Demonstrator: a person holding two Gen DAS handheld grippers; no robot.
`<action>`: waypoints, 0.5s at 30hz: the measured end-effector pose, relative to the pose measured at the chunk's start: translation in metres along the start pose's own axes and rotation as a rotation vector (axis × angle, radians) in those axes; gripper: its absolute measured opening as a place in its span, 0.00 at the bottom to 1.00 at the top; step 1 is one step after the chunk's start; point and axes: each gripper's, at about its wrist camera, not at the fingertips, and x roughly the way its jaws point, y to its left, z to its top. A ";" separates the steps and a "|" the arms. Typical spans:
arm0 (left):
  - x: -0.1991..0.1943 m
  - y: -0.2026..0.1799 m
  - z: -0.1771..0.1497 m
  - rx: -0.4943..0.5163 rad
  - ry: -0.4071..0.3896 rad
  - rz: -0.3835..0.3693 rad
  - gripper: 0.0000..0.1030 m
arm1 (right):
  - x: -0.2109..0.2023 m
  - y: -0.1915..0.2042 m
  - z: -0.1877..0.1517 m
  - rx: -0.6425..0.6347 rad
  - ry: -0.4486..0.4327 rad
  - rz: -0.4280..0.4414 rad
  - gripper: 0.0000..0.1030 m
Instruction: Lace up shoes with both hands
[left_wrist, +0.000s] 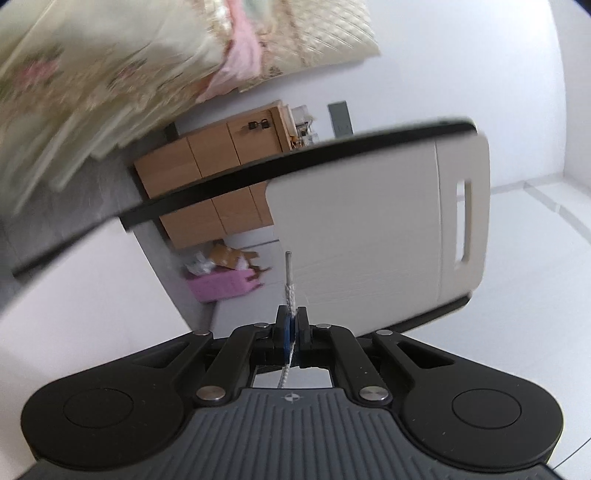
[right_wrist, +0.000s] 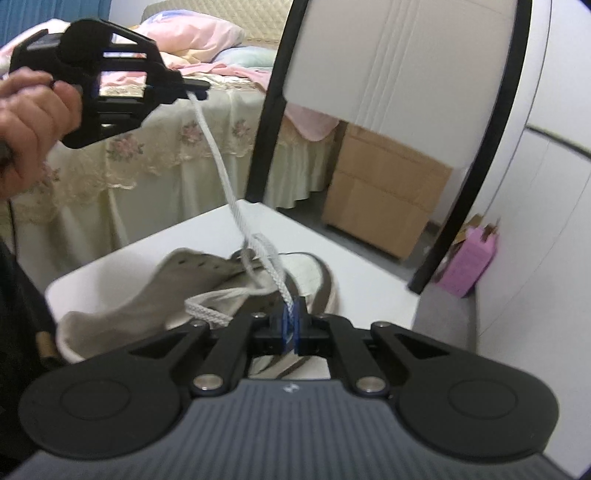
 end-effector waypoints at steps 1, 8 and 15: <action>0.001 -0.005 -0.002 0.046 0.001 0.022 0.02 | -0.001 -0.003 0.000 0.030 -0.001 0.022 0.07; 0.013 -0.042 -0.033 0.421 0.031 0.179 0.03 | -0.009 -0.033 0.005 0.263 -0.046 0.137 0.37; 0.029 -0.066 -0.090 0.759 0.149 0.204 0.03 | -0.015 -0.070 0.017 0.575 -0.194 0.283 0.37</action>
